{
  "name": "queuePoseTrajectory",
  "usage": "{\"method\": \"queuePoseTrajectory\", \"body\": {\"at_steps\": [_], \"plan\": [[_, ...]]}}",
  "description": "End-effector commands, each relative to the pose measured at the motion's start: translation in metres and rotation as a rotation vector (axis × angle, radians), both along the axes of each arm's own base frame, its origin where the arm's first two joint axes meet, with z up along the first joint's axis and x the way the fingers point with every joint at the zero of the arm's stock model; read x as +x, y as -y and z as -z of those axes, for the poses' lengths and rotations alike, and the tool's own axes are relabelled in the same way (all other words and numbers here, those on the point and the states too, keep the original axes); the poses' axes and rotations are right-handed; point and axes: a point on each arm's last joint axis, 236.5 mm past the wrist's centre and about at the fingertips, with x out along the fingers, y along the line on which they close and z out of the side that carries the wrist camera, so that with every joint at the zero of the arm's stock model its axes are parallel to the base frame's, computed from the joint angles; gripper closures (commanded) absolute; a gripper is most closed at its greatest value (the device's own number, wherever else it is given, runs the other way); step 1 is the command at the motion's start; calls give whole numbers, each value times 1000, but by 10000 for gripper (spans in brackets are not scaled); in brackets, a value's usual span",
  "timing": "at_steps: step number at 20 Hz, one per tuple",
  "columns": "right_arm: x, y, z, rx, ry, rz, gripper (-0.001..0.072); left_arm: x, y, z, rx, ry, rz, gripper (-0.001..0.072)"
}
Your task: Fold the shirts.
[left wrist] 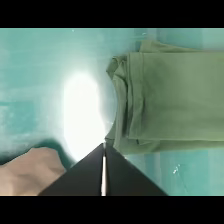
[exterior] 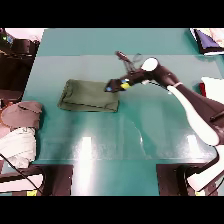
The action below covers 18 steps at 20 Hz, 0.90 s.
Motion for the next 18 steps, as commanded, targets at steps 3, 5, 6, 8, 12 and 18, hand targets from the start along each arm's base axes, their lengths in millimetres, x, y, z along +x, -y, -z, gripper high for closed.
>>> {"method": "queuePoseTrajectory", "body": {"at_steps": [3,5,6,8,12,18], "plan": [[-4,64,45,23,-198,326,168,8,14,-7,-53,44,31,682],[-8,50,58,42,-239,333,27,8,20,-8,-72,49,43,681],[-9,39,64,48,-255,326,27,8,20,-8,-75,48,45,681],[-4,14,72,71,-271,309,27,8,20,-8,-75,46,45,682],[16,-36,71,126,-234,287,37,5,20,-6,-74,33,45,681],[44,-47,39,156,-64,257,693,1,21,-3,-75,12,49,682]]}}
